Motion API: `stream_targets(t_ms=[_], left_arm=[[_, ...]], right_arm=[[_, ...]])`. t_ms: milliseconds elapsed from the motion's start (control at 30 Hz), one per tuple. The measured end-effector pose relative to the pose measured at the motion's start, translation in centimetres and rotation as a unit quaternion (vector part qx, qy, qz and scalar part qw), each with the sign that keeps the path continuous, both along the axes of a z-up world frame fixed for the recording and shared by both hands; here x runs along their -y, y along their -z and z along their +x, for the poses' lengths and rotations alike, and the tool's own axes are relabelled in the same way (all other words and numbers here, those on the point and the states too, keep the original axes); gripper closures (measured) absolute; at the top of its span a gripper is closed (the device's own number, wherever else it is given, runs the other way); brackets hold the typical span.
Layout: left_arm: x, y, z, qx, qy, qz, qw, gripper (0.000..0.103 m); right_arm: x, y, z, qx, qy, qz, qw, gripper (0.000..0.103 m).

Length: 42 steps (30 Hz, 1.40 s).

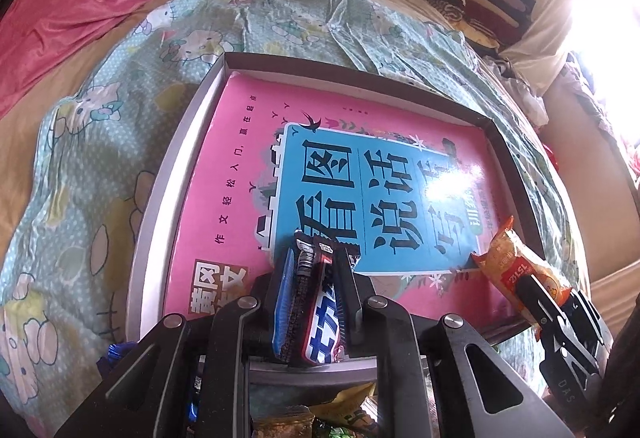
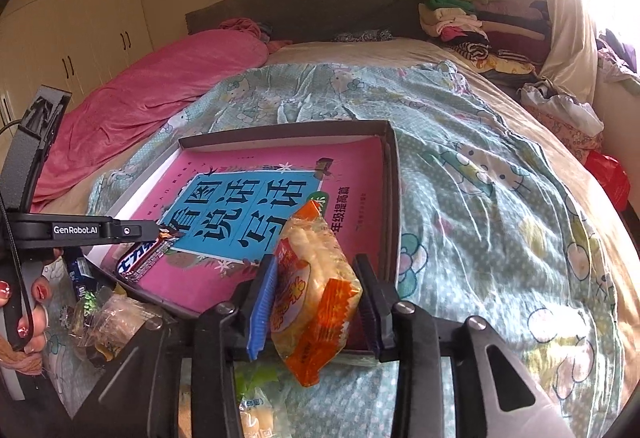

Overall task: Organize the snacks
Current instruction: 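Lower the chocolate bar onto the book while the right lowers the bread bag into the box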

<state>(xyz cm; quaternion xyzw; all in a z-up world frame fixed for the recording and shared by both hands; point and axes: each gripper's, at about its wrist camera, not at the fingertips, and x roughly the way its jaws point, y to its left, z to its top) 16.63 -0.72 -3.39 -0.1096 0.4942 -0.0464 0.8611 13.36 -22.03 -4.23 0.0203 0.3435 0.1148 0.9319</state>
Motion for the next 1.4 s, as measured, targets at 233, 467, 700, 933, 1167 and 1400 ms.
stream_targets(t_ms=[233, 467, 700, 933, 1167, 1400], left_arm=[[-1.2, 0.0, 0.6, -0.002, -0.014, -0.01, 0.9998, 0.083], [-1.8, -0.1, 0.4, 0.002, -0.02, -0.017, 0.9996, 0.083], [-1.7, -0.5, -0.1, 0.004, -0.015, -0.025, 0.9996, 0.083], [-1.1, -1.2, -0.8, 0.006, -0.001, -0.033, 0.9994, 0.083], [-0.7, -1.8, -1.4, 0.009, 0.01, -0.038, 0.9992, 0.081], [-0.6, -2.3, -2.2, 0.009, 0.017, -0.041, 0.999, 0.073]], right_arm=[[0.3, -0.3, -0.2, 0.006, 0.008, -0.008, 1.0, 0.057], [0.8, -1.0, -0.8, 0.009, 0.004, 0.002, 1.0, 0.053], [0.8, -1.2, -1.9, 0.001, -0.01, 0.024, 1.0, 0.052], [0.2, -1.2, -1.9, 0.014, 0.01, -0.028, 0.999, 0.052], [0.5, -2.0, -2.9, 0.029, 0.004, -0.027, 0.999, 0.052], [-0.1, -1.5, -3.0, 0.0, -0.028, -0.004, 1.0, 0.052]])
